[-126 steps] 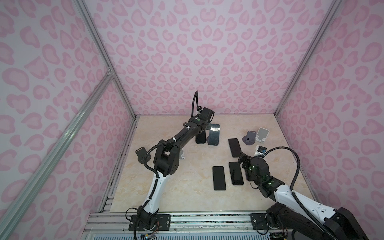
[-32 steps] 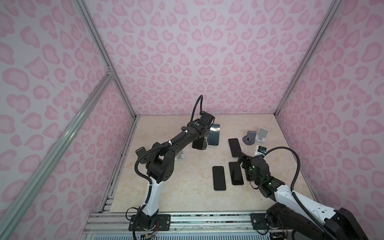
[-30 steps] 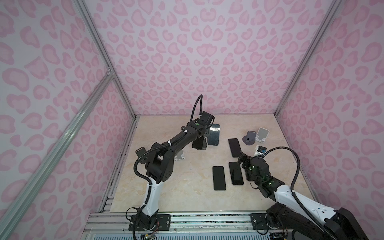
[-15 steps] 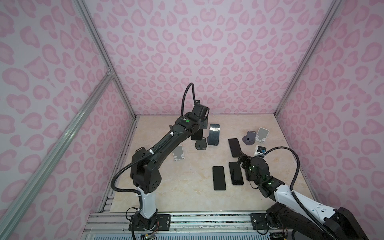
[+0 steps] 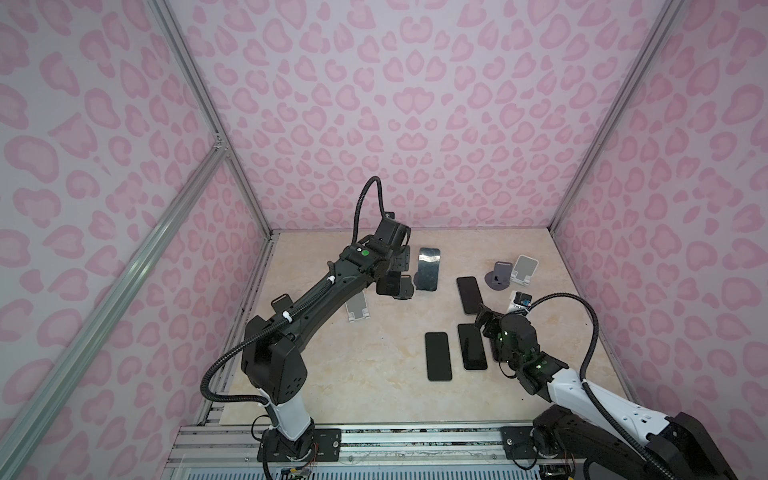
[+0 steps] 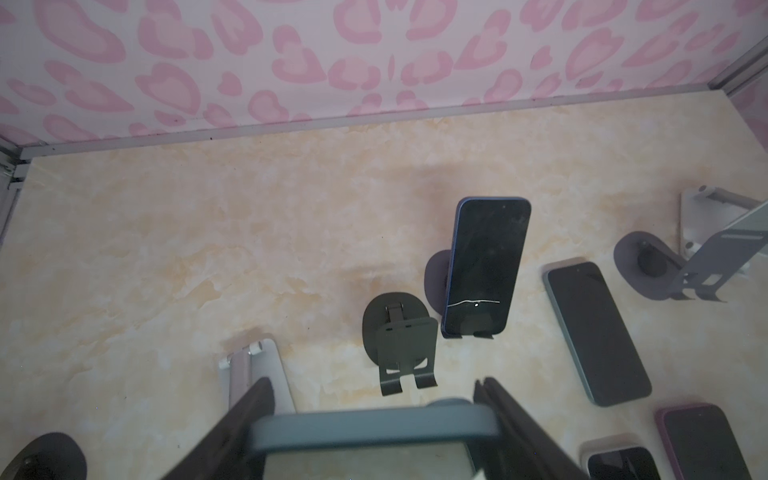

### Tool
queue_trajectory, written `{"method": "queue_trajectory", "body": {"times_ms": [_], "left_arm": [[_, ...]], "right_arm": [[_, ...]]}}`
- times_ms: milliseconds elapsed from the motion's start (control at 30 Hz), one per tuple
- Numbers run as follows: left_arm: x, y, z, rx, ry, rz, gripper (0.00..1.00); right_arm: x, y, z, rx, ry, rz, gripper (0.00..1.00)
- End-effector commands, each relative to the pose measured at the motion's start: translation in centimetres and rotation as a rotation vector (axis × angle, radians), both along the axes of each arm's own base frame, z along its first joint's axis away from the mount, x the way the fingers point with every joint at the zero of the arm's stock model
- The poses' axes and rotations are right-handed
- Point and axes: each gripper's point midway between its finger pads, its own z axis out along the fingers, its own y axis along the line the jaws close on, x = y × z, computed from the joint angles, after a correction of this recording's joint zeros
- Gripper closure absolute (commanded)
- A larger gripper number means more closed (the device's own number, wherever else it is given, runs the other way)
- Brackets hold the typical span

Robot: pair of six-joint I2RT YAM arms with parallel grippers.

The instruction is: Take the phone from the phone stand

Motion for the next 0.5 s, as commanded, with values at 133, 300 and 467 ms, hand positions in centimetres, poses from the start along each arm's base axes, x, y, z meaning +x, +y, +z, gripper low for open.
{"method": "queue_trajectory", "body": {"times_ms": [133, 300, 467], "left_arm": [[-3.3, 0.3, -0.5, -0.085, 0.038, -0.016, 0.42], [-5.9, 0.4, -2.0, -0.089, 0.093, -0.027, 0.42], [-8.2, 0.3, -4.4, -0.092, 0.151, -0.027, 0.42]], "right_arm": [[0.3, 0.3, 0.5, 0.006, -0.015, 0.006, 0.02], [0.4, 0.3, 0.4, 0.005, -0.013, 0.007, 0.02], [0.4, 0.3, 0.4, 0.004, -0.012, 0.004, 0.02]]}}
